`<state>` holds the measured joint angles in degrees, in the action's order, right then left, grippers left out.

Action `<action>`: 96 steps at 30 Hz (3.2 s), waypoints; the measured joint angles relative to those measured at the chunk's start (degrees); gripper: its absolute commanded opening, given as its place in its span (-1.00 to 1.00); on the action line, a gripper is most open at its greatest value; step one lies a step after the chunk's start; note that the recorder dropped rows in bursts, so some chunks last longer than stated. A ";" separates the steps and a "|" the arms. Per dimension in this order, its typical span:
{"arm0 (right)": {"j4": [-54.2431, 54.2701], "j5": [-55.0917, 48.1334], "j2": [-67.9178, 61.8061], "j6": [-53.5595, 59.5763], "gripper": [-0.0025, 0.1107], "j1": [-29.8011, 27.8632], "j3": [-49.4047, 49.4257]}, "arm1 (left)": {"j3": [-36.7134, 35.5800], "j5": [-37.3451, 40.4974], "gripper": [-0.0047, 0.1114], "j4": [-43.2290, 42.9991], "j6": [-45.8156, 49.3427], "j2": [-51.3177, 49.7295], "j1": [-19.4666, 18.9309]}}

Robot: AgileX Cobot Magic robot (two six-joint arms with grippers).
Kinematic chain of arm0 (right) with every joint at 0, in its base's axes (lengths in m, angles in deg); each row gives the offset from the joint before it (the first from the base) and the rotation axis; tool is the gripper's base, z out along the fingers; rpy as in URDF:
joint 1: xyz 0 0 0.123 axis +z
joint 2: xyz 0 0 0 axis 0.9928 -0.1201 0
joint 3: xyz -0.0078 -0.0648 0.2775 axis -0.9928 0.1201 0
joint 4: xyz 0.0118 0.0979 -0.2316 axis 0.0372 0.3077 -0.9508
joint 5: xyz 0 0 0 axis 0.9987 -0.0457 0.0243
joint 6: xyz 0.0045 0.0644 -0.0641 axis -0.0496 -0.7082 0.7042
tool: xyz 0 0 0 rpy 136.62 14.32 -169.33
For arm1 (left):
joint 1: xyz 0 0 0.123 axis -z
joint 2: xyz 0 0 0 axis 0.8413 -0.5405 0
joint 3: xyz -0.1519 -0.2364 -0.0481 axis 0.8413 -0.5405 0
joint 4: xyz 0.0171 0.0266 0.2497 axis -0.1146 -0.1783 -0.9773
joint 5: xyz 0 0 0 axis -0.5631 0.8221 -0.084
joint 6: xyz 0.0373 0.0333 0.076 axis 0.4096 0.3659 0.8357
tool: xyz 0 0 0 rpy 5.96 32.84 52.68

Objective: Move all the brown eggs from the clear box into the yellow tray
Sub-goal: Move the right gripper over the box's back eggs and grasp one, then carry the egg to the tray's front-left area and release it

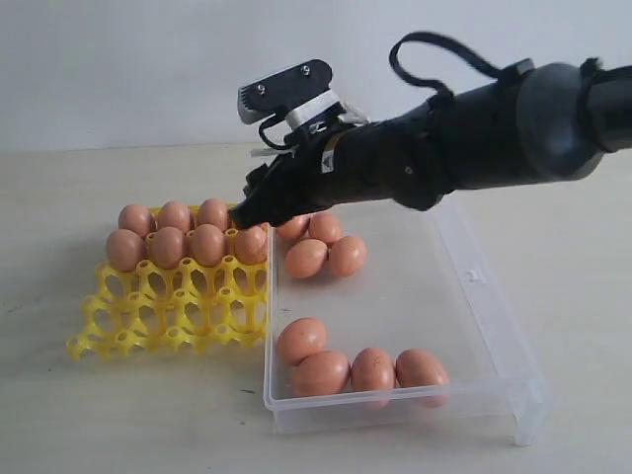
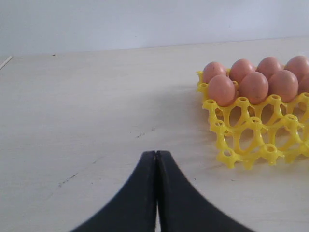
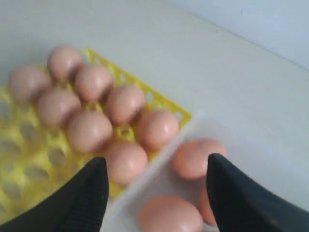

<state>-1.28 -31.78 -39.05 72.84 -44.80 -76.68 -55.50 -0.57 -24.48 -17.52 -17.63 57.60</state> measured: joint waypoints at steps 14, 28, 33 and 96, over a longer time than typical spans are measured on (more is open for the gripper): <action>-16.08 -23.27 -0.51 54.02 0.05 -3.82 -1.24 | 0.00 0.00 -0.92 0.00 0.00 0.00 0.00; -12.35 -16.60 -1.44 -54.56 -0.03 -6.32 -2.42 | 0.00 0.00 -0.92 0.00 0.00 0.00 0.00; -12.35 -18.66 -1.93 -71.78 -0.03 -9.21 -2.42 | 0.00 0.00 -0.92 0.00 0.00 0.00 0.00; -33.78 36.23 -23.10 -42.60 -0.96 7.65 -15.38 | 0.00 0.00 -0.92 0.00 0.00 0.00 0.00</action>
<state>-35.06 4.45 -62.15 30.24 -37.15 -92.07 -55.50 -0.57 -24.48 -17.52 -17.63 57.60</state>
